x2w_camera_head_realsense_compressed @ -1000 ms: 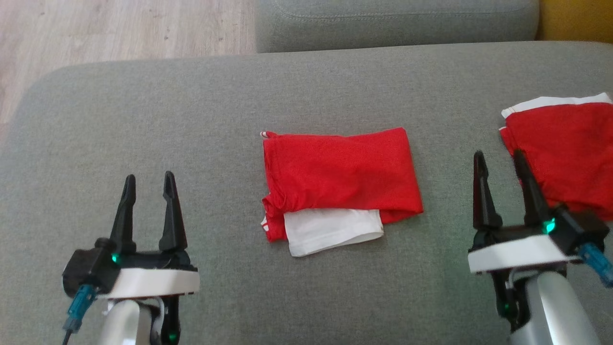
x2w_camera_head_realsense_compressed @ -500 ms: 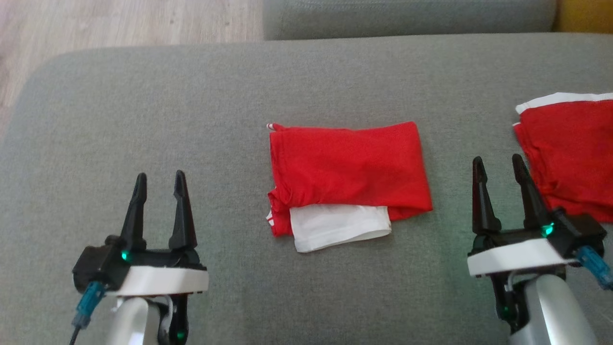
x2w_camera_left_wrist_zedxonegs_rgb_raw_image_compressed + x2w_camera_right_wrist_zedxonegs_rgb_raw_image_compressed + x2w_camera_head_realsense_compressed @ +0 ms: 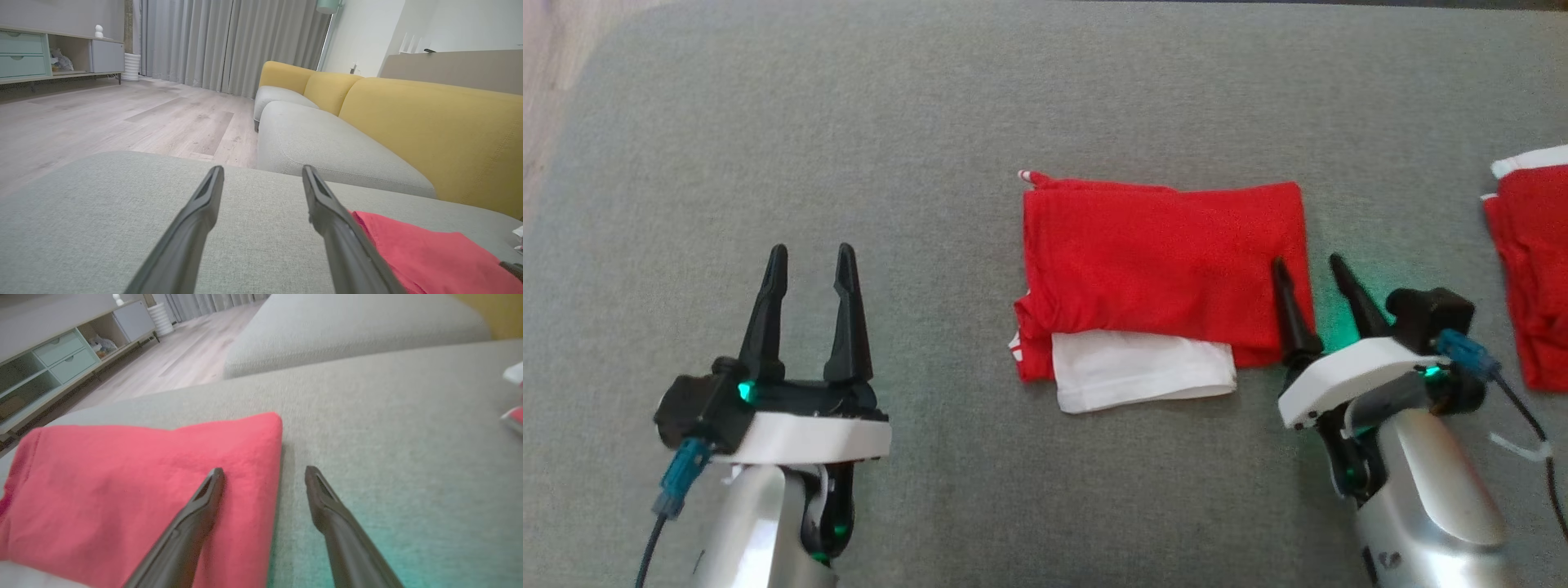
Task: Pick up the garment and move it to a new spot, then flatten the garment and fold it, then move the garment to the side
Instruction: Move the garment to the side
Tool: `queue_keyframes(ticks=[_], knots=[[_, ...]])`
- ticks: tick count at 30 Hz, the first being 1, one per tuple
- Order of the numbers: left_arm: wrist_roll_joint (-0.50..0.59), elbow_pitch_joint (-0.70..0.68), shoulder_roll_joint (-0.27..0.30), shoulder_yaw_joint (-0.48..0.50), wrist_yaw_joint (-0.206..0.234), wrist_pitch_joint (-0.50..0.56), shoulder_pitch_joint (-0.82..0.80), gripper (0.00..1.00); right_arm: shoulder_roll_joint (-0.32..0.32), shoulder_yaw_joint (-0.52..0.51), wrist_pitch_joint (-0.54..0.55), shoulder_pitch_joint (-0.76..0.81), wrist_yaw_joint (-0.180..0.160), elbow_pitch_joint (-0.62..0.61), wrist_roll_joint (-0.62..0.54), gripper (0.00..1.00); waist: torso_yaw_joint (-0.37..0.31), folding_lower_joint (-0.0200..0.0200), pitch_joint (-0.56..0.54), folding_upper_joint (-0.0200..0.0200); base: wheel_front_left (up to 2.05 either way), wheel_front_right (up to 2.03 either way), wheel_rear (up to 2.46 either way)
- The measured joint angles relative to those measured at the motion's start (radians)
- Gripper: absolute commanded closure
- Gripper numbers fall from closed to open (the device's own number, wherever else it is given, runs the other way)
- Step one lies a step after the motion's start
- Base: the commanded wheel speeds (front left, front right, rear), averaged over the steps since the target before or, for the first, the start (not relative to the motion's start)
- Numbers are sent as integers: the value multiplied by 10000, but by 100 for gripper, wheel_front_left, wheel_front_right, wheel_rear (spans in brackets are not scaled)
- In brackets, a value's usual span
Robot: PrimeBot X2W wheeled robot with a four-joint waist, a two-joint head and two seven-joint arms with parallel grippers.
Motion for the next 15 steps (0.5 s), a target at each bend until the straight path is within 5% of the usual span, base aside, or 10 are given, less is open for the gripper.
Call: queue_keyframes(ticks=[8, 9, 10, 15], knots=[[2, -10, -12, 12, -8, 0, -175, 0, -140, 550, 491, -726, 0, 1179, 416, 0, 213, -1, 188, 0, 0, 0, 0], [0, -10, -13, 12, -10, 0, -182, 0, -157, 642, 520, -840, 0, 1281, 416, 56, 218, -1, 179, 0, 0, 0, 0], [0, -12, -13, 13, -12, 0, -184, 0, -159, 715, 518, -929, 0, 1360, 403, 100, 216, -1, 163, 0, 0, 0, 0], [0, -12, -17, 36, -52, 0, -182, 0, -109, 761, 111, -953, 0, 1521, -336, 100, 90, -1, 6, 0, 0, 0, 0]])
